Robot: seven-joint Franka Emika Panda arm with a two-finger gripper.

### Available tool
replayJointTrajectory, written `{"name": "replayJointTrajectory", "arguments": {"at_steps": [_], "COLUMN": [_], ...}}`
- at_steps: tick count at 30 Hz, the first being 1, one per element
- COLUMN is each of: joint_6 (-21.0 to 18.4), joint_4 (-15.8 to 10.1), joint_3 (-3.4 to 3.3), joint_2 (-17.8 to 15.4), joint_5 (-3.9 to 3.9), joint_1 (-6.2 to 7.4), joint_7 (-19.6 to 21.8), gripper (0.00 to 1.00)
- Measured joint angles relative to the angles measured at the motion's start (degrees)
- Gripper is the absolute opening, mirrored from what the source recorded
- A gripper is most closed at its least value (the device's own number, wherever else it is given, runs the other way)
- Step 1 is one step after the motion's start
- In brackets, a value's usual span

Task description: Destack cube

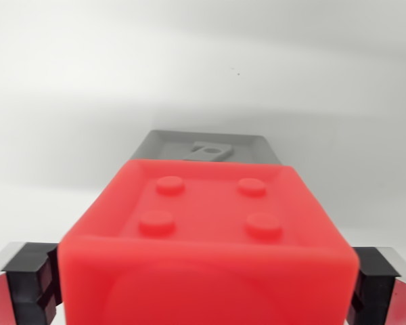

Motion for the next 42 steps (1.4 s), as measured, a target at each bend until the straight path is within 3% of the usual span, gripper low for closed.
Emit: {"name": "replayJointTrajectory", "arguments": {"at_steps": [32, 42], "joint_6": [-0.1, -1.4], "joint_4": [0.0, -0.2], "joint_3": [0.0, 0.0], "joint_2": [-0.1, -1.8], "joint_5": [0.0, 0.0], "joint_1": [0.0, 0.0], "joint_7": [0.0, 0.0], "gripper": [0.0, 0.0]}}
